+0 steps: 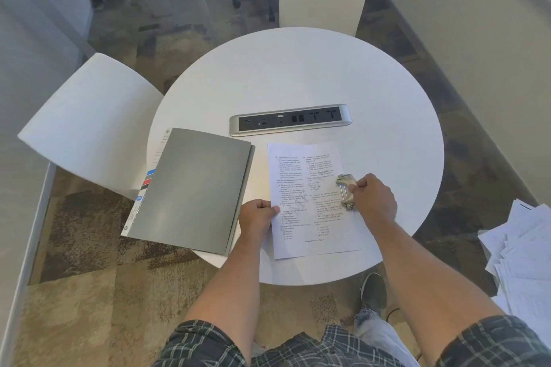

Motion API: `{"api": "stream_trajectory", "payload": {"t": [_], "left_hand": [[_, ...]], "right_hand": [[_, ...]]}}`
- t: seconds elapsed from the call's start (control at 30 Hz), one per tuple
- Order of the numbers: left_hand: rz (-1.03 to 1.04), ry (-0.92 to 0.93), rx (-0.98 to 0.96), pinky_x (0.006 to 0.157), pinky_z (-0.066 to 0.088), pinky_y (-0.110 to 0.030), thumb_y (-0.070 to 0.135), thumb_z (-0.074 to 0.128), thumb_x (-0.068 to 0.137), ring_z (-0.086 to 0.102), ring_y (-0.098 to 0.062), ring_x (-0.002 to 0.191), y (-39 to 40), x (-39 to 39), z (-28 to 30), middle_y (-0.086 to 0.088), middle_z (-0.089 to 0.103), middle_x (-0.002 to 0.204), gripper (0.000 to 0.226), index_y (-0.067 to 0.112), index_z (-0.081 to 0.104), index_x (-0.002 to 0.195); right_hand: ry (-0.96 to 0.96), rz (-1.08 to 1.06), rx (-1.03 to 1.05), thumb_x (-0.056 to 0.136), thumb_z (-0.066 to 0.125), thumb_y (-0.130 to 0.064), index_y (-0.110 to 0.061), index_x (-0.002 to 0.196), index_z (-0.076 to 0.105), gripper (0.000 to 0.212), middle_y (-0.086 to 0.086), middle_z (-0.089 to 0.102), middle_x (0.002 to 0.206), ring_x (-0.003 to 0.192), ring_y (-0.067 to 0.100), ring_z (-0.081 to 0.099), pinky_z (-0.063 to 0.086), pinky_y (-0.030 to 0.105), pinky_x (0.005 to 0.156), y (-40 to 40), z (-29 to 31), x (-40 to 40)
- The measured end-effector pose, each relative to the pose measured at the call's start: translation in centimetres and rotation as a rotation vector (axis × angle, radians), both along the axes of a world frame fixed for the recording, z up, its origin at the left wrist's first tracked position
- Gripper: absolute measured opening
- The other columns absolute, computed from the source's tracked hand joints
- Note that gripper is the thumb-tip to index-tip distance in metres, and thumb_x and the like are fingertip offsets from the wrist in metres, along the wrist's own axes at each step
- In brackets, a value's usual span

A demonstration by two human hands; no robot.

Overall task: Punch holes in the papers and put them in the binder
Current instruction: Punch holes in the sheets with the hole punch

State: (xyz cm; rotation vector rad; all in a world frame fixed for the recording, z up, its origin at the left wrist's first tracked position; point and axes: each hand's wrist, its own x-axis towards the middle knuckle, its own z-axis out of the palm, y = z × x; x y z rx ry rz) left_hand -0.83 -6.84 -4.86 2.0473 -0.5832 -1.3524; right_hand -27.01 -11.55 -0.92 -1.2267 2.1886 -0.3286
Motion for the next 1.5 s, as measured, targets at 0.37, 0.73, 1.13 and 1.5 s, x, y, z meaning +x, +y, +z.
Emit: {"api": "stream_trajectory", "payload": {"t": [0.37,0.73,1.13,1.5], "left_hand": [[-0.061,-0.112,-0.007,0.062,0.055,-0.033,0.012,0.082,0.079,0.061,-0.017,0.060,-0.3,-0.2,-0.1,0.000,0.072,0.072,0.018,0.013,0.067,0.069],[-0.091,-0.145,-0.009,0.063,0.050,-0.030,0.016,0.083,0.078,0.059,-0.017,0.058,-0.2,-0.2,-0.3,0.003,0.072,0.070,0.015,0.015,0.070,0.071],[-0.133,-0.169,-0.015,0.066,0.054,-0.031,0.021,0.081,0.079,0.064,-0.015,0.062,-0.1,0.0,-0.4,0.004,0.075,0.074,0.012,0.014,0.071,0.076],[-0.145,-0.179,-0.026,0.072,0.056,-0.033,0.022,0.082,0.080,0.068,-0.015,0.069,0.0,0.1,-0.6,0.006,0.076,0.077,0.012,0.017,0.071,0.076]], "right_hand": [[-0.007,0.086,0.123,0.079,0.077,-0.049,-0.023,0.074,0.059,0.033,-0.005,0.072,0.074,0.071,0.019,0.072,0.049,0.030,0.067,-1.3,1.2,-1.6],[0.029,0.074,0.245,0.080,0.074,-0.056,-0.017,0.082,0.067,0.040,-0.001,0.073,0.063,0.062,0.016,0.071,0.041,0.024,0.060,-2.3,2.1,-1.4],[0.250,0.233,0.349,0.076,0.076,-0.061,-0.018,0.073,0.072,0.044,-0.007,0.071,0.062,0.059,0.013,0.063,0.037,0.024,0.056,-4.2,2.9,-2.1],[0.350,0.327,0.371,0.078,0.077,-0.055,-0.018,0.064,0.067,0.041,-0.007,0.062,0.053,0.052,0.016,0.057,0.036,0.023,0.055,-5.1,2.4,-2.0]]}}
